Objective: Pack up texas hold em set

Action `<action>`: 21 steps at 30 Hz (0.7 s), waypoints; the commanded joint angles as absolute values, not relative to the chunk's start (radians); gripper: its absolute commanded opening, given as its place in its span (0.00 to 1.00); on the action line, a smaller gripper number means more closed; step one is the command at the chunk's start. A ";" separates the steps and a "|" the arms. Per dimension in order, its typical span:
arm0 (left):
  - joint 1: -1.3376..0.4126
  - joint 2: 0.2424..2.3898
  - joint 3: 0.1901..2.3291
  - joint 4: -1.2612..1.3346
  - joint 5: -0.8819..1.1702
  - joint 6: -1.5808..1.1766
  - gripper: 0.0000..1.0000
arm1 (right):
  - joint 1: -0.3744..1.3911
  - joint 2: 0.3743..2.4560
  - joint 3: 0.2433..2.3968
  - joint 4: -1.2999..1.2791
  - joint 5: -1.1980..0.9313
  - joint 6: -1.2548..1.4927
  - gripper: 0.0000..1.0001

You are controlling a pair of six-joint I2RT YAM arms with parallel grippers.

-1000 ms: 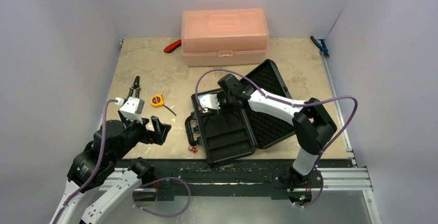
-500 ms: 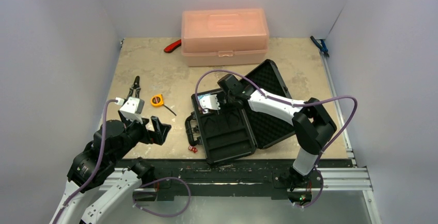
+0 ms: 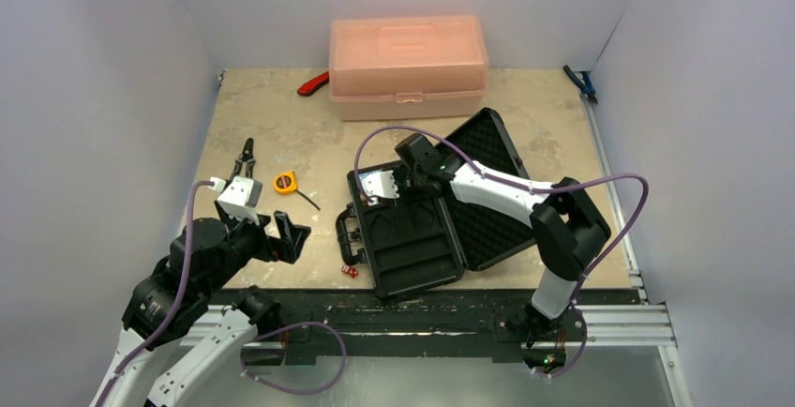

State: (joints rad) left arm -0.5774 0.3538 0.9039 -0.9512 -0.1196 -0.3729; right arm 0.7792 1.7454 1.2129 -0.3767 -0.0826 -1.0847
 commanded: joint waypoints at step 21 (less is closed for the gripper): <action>-0.581 0.361 0.901 -0.923 -0.128 -0.348 1.00 | 0.813 1.728 1.185 -0.228 -0.092 -1.062 0.46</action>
